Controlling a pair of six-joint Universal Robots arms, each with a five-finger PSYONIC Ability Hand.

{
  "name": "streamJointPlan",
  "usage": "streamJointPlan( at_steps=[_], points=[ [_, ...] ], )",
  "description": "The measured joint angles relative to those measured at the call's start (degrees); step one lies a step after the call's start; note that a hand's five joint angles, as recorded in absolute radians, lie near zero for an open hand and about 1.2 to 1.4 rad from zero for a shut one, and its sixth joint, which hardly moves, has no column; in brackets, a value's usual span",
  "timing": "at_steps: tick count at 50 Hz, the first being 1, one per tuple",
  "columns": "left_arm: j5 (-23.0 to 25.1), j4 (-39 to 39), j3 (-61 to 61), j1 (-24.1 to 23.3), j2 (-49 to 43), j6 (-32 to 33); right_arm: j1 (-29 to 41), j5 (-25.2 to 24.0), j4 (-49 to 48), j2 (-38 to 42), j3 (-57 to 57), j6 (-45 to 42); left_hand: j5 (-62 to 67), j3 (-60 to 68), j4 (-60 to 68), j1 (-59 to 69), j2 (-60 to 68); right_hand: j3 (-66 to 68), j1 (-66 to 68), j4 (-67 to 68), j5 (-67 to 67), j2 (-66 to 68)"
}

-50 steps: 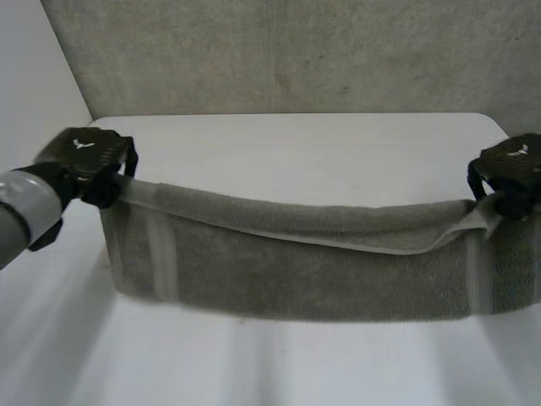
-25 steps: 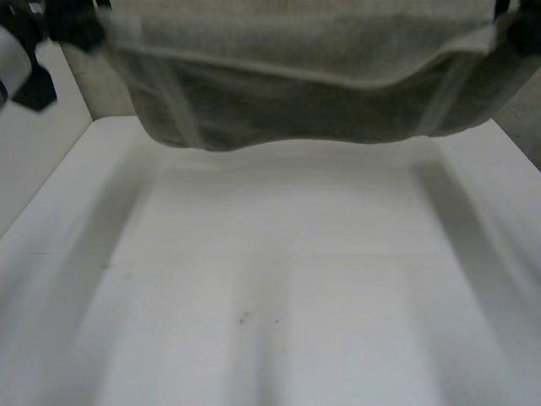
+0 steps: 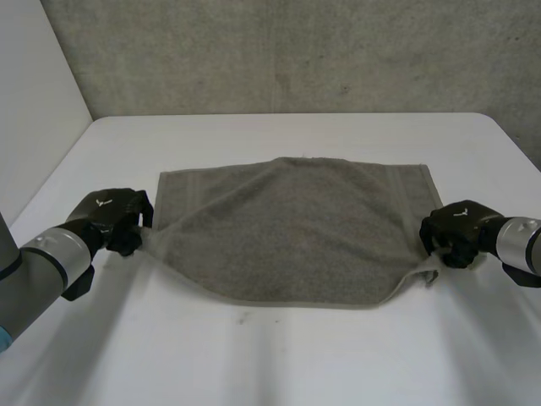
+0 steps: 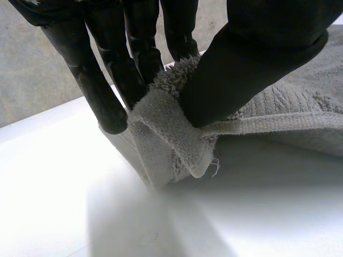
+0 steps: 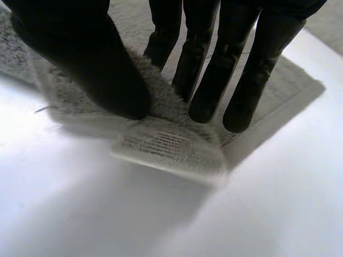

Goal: Fold the towel.

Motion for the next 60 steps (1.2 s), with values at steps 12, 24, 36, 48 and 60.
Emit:
streamJointPlan(
  at_steps=[12, 24, 36, 48, 60],
  points=[
    [0.0, 0.1, 1.7, -0.6, 3.2, -0.7, -0.6, -0.4, -9.5, -11.6, 15.1, 4.5, 0.0, 0.0, 0.0, 0.0, 0.0, -35.1, -40.3, -35.1, -35.4, -35.0],
    [-0.1, 0.1, 4.4, -0.1, 2.5, -2.4, -0.6, -0.7, -11.2, -16.4, 25.6, 5.0, 0.0, 0.0, 0.0, 0.0, 0.0, -36.6, -42.2, -36.7, -37.2, -36.6],
    [-0.1, 0.1, 6.9, 0.3, -0.3, -5.4, -0.8, -0.6, -18.8, -16.6, 29.7, 4.7, 0.0, 0.0, 0.0, 0.0, 0.0, -36.0, -40.6, -35.9, -36.2, -36.0],
    [-0.1, 0.0, 6.2, 0.4, -0.6, -5.4, -0.9, 0.9, -28.5, -11.9, 28.7, 4.0, 0.0, 0.0, 0.0, 0.0, 0.0, 2.6, 3.8, 2.6, 1.6, 2.7],
    [-0.2, -0.6, 3.4, 0.7, 0.0, -5.0, -4.7, 0.9, -23.6, -13.0, 25.2, 3.8, 0.0, 0.0, 0.0, 0.0, 0.0, 8.8, 10.4, 8.9, 8.0, 8.7]
  ],
)
